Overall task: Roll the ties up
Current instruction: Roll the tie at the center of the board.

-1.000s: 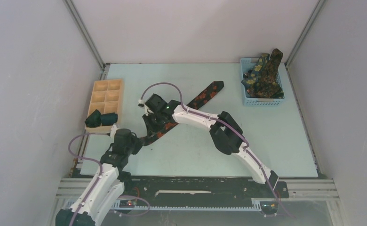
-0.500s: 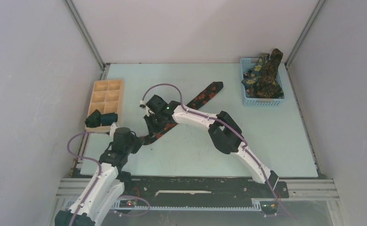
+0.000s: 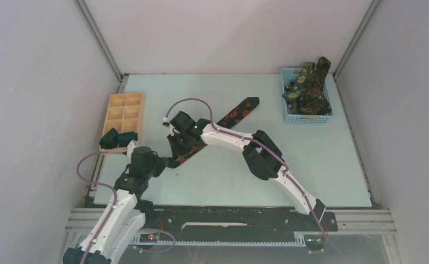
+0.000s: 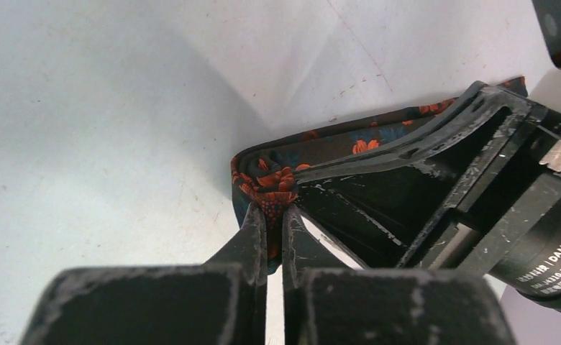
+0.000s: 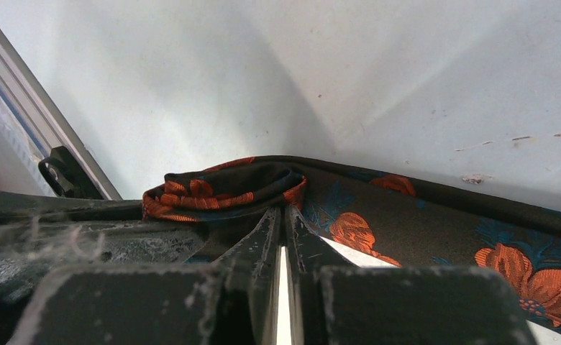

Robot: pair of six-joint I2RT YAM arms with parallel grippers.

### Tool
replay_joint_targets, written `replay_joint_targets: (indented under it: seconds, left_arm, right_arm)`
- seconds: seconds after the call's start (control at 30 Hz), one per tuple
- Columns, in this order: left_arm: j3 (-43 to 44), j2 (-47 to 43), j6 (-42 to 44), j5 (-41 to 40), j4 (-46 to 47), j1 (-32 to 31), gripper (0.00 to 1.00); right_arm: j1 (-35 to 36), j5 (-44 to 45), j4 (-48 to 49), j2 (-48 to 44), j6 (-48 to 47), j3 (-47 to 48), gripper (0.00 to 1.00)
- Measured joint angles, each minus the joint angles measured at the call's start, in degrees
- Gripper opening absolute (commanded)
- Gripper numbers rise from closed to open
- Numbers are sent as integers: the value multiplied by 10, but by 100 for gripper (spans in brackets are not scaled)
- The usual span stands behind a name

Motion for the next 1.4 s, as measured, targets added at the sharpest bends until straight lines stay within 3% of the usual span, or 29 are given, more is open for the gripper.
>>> replay_joint_targets:
  seconds: [0.67,1.4]
  left_arm:
    - [21,5,3,5,-21,0,0]
    - [56,137,47,56,34,5,0]
  right_arm:
    - [7,-45,42,27,31,2,7]
    - [-8,-98,111,29,53,-40,6]
